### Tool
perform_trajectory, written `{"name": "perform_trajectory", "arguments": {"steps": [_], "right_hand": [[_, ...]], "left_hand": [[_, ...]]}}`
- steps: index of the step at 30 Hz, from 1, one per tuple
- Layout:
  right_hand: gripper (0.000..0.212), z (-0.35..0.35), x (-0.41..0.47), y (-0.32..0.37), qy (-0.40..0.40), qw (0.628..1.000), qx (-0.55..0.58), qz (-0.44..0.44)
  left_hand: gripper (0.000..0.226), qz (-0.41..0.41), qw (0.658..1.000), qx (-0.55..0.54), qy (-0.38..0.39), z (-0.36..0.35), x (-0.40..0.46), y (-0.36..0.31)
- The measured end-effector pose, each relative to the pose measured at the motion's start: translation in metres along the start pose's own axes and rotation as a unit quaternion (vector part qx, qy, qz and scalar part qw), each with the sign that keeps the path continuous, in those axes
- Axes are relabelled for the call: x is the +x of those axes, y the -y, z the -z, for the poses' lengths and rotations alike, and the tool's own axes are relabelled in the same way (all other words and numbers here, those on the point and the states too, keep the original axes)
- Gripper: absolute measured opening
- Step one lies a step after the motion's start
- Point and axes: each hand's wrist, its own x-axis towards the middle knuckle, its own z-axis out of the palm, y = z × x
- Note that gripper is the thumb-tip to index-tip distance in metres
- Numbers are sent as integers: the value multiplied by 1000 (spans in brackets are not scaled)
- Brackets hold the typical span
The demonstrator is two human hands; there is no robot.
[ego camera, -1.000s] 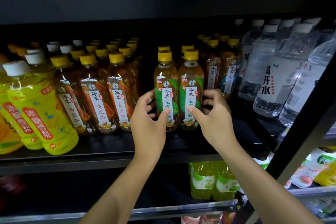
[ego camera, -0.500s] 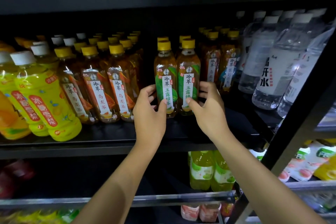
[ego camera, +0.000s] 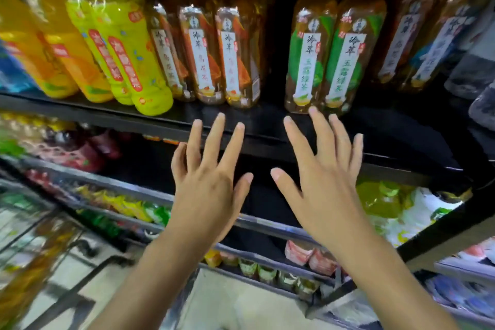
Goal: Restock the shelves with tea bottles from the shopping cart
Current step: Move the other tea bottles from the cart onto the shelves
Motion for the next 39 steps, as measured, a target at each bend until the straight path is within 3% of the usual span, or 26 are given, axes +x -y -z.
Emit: {"name": "perform_trajectory", "arguments": {"steps": [8, 13, 19, 29, 39], "right_hand": [[67, -39, -38, 47, 72, 985, -26, 155], [67, -75, -58, 94, 160, 970, -7, 182], [69, -106, -67, 159, 206, 956, -25, 209], [71, -175, -105, 346, 244, 935, 1, 258], [69, -254, -109, 506, 296, 895, 26, 332]], "left_hand": [[75, 138, 981, 104, 85, 1, -97, 46], [75, 222, 959, 122, 129, 11, -155, 85], [74, 265, 949, 112, 130, 26, -206, 147], [75, 344, 920, 121, 143, 69, -328, 290], [73, 480, 853, 131, 157, 112, -428, 420]]}}
